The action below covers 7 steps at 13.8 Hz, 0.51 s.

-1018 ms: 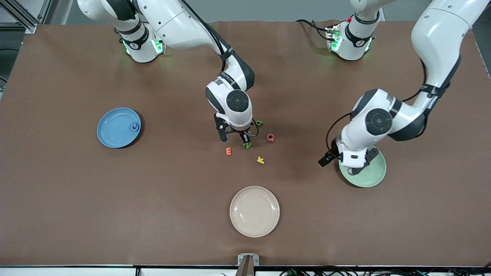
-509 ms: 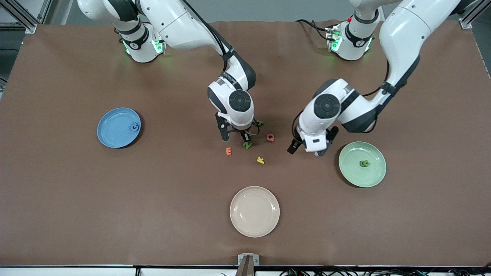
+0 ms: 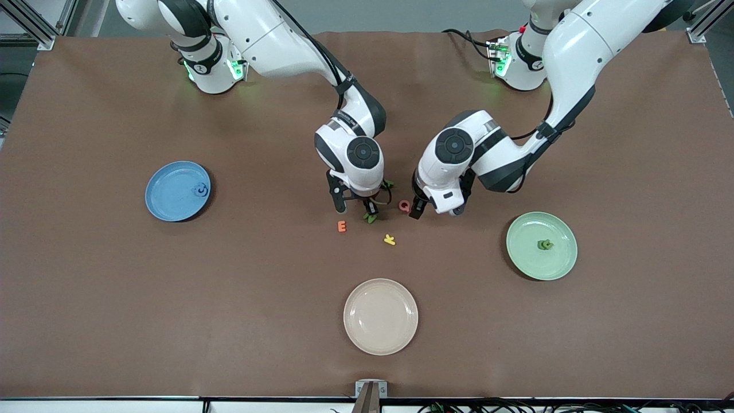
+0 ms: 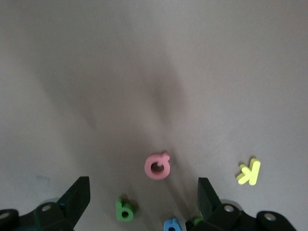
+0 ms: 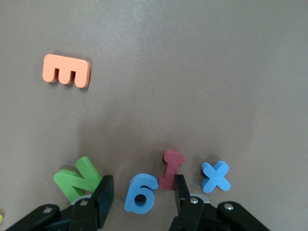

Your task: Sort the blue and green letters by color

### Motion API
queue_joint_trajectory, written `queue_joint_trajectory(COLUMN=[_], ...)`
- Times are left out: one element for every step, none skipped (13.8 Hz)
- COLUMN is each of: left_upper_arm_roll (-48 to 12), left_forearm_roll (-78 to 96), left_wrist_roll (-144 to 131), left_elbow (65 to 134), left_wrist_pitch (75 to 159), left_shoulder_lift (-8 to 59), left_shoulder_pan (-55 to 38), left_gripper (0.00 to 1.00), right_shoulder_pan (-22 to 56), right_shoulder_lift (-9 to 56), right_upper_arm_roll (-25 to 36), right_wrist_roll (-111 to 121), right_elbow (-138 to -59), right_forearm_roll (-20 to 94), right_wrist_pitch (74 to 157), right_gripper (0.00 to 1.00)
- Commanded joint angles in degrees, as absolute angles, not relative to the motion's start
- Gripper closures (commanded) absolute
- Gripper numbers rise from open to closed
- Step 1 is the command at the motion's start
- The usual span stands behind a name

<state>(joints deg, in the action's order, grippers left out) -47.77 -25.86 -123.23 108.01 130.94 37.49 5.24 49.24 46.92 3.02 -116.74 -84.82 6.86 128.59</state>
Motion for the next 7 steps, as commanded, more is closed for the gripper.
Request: queue_joint_trajectory(left_upper_arm_roll=[-47.72,-47.72,-47.72,-47.72,-47.72,-47.72,-47.64], left_forearm_roll=[-27.16,-27.16,-27.16,-27.16,-27.16,-27.16,-27.16], left_wrist_roll=[-127.43,-128.22,-128.93,-129.89,-130.69,-131.74,-132.88], left_elbow=[109.24,109.51,109.6,109.77,110.04,110.91,111.7], left_wrist_pitch=[134.64,135.52,136.05,136.58,137.28,138.94,141.04], left_shoulder_lift=[38.32,38.93,39.2,39.63,39.9,39.9,39.99], left_shoulder_pan=[4.75,4.49,4.31,3.96,3.96,3.87,3.78], left_gripper=[0.01,0.01,0.01,0.02,0.02,0.02,0.02], right_shoulder_pan=[50.01,50.01,50.01,50.01,49.75,49.49,49.31], right_shoulder_lift=[48.96,48.96,48.96,48.96,48.96,48.96,48.96], right_upper_arm_roll=[3.6,3.6,3.6,3.6,3.6,3.6,3.6], right_wrist_roll=[-118.74,-118.83,-118.83,-118.65,-118.57,-118.56,-118.56], right_elbow=[-82.44,-82.44,-82.44,-82.09,-81.74,-81.65,-81.65], right_forearm_roll=[5.89,5.89,5.98,5.98,5.98,6.06,6.06], right_wrist_pitch=[128.5,128.5,128.41,128.15,127.8,127.18,126.22], right_gripper=[0.42,0.42,0.42,0.42,0.42,0.42,0.42])
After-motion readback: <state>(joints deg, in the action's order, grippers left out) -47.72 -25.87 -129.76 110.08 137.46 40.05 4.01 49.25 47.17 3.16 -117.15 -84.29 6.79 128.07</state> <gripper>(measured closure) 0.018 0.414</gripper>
